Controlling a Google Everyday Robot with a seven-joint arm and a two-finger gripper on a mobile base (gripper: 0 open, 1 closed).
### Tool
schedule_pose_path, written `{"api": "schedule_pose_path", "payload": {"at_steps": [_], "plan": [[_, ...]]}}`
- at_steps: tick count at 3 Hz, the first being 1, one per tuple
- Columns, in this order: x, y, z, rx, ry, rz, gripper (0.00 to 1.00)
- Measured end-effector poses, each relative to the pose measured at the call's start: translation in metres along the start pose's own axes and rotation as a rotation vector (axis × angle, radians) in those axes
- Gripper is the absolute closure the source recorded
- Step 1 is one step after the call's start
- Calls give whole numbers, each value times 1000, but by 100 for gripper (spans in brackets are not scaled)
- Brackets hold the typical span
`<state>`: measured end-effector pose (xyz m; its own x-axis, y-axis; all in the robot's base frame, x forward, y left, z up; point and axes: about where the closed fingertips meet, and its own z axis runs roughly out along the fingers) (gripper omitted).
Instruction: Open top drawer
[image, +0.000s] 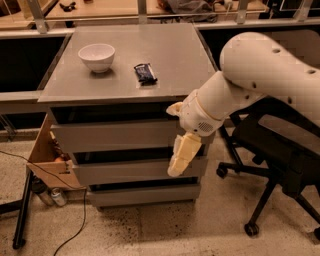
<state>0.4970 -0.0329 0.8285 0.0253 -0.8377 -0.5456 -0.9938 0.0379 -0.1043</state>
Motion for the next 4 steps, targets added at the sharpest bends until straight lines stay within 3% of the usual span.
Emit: {"api": "schedule_pose_path", "payload": {"at_steps": [2,4], "plan": [[-12,-48,70,-28,-6,26,0],[-10,-90,116,-4,13,95,0]]}}
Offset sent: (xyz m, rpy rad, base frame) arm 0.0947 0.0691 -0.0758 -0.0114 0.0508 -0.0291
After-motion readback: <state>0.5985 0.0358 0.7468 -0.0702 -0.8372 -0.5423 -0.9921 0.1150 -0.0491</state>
